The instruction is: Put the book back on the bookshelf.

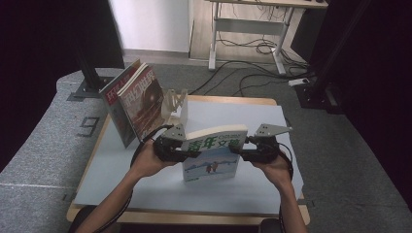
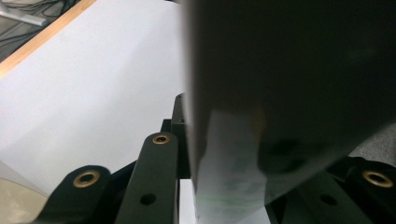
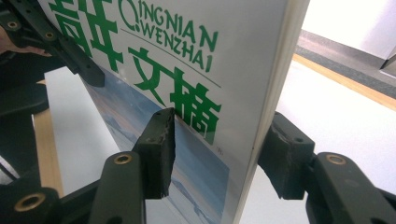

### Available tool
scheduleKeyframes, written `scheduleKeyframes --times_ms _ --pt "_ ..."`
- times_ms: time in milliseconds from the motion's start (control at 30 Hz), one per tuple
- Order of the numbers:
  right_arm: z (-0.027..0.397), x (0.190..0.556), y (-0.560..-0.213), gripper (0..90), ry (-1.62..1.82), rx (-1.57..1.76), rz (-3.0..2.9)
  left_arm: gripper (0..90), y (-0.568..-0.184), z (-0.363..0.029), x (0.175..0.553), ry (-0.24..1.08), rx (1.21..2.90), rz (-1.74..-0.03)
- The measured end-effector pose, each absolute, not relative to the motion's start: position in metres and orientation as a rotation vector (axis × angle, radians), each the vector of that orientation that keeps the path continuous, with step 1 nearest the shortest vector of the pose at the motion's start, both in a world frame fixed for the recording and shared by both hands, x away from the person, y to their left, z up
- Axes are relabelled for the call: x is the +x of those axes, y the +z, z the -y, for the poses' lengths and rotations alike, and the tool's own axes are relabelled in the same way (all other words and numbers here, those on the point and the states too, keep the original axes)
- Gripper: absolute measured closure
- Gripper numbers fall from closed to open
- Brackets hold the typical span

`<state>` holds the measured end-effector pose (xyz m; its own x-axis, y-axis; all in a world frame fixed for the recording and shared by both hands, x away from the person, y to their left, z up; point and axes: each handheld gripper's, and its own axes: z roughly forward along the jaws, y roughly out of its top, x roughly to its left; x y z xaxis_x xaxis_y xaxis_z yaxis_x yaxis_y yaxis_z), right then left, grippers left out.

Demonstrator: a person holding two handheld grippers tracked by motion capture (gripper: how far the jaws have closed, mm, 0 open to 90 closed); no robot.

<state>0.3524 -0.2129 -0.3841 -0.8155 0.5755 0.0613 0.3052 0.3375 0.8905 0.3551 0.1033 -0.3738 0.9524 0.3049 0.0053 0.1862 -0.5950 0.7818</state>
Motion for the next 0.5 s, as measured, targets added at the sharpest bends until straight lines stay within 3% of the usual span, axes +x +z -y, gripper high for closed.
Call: scheduleKeyframes --times_ms 500 --pt "0.225 0.352 -0.393 41.1 1.43 0.826 -2.33 74.2 -0.375 -0.103 0.355 0.186 2.199 -0.391"
